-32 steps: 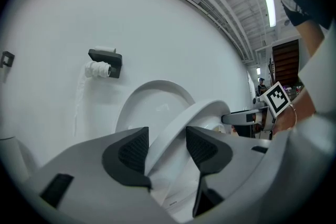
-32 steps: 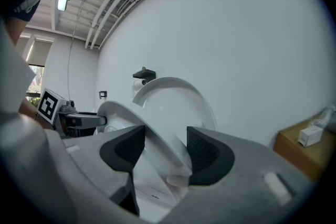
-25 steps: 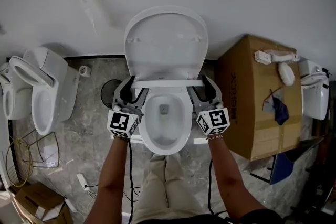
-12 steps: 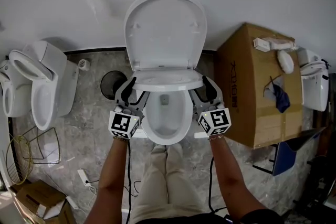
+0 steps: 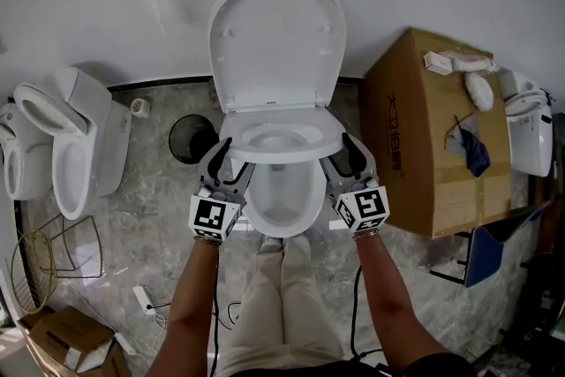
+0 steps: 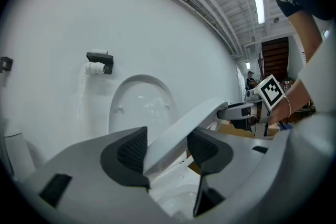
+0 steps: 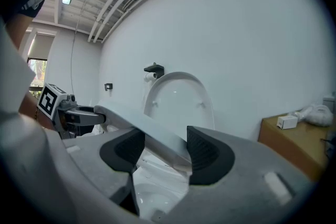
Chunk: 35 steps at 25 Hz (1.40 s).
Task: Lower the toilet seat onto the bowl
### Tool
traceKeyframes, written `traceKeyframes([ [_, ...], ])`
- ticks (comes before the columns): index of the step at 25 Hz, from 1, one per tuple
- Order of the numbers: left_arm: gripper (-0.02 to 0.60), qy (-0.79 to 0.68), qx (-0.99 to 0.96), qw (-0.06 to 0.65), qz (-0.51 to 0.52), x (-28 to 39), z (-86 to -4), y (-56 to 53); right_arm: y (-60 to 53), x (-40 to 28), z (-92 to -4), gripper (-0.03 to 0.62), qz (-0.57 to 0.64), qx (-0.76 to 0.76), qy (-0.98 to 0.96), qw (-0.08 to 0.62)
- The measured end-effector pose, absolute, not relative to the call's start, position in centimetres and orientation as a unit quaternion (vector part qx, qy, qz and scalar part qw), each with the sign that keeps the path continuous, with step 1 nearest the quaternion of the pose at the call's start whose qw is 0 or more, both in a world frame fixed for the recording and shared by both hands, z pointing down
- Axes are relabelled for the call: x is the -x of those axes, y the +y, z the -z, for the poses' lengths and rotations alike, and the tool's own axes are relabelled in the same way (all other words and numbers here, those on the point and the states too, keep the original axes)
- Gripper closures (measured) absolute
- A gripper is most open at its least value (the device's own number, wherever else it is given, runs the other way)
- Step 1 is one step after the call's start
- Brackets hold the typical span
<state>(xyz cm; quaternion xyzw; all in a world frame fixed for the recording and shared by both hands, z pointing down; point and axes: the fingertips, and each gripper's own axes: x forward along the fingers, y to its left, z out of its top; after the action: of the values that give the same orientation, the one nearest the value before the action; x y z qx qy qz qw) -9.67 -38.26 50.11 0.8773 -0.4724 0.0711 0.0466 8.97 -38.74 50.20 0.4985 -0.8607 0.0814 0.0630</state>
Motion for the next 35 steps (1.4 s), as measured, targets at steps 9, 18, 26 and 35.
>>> traceKeyframes([
  [9,0.359,-0.466,-0.881,0.033,-0.07,9.5,-50.8,-36.5,-37.0,-9.1,-51.0,0.342,-0.064,-0.505,-0.859,0.053],
  [18,0.354,-0.457,-0.887,0.022,-0.062,8.9,-51.3,-34.8,-35.1,-9.3,-52.2,0.342,-0.056,-0.507,-0.858,0.063],
  [26,0.351,-0.464,-0.882,0.028,-0.077,8.9,-52.9,-33.2,-33.7,-9.2,-53.0,0.343,-0.042,-0.501,-0.861,0.075],
  [35,0.347,-0.475,-0.878,0.011,-0.06,9.0,-53.9,-31.5,-32.0,-9.2,-54.3,0.344,-0.025,-0.501,-0.862,0.07],
])
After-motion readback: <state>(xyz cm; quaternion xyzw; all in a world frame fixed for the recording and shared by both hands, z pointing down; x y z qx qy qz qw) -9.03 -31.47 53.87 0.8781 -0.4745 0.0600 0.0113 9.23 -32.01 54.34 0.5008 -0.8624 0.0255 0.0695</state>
